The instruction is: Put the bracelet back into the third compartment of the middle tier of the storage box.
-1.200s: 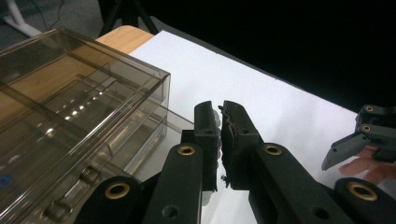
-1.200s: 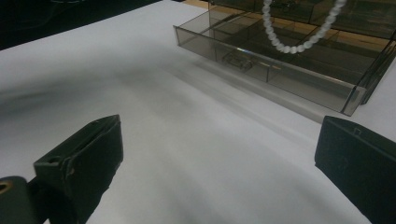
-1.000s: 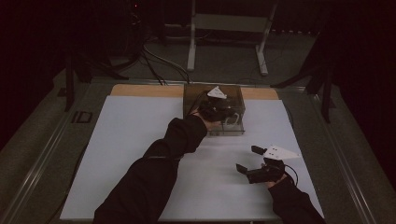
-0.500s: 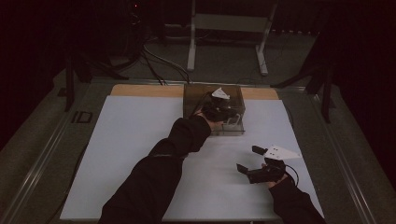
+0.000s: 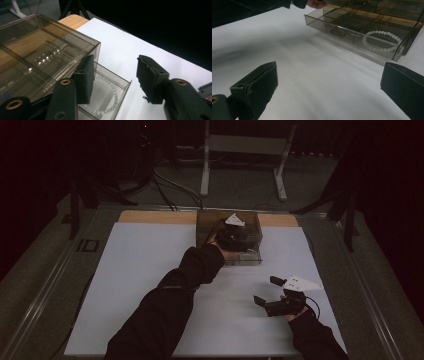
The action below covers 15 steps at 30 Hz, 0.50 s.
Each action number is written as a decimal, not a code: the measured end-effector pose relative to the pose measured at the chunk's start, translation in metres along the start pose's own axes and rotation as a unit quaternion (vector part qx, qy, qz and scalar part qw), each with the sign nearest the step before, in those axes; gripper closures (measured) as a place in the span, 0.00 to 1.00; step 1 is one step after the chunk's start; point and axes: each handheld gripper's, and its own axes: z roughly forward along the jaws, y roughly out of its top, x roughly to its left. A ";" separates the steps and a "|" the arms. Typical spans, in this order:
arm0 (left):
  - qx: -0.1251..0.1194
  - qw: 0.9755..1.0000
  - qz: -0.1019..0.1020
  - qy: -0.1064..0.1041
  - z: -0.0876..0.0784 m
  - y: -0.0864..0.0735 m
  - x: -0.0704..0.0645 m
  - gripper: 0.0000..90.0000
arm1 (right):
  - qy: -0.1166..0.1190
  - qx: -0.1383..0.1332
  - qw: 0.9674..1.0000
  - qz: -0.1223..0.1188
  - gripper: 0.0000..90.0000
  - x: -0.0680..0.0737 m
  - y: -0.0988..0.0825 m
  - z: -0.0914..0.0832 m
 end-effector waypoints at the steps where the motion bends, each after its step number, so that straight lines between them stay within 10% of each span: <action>1: -0.002 1.000 0.004 0.001 -0.002 0.000 -0.001 0.54 | 0.000 0.000 1.000 0.000 0.02 0.000 0.000 0.000; 15: 0.003 1.000 0.010 0.016 -0.027 -0.005 -0.007 0.23 | 0.000 0.002 1.000 -0.002 0.02 0.001 0.000 0.001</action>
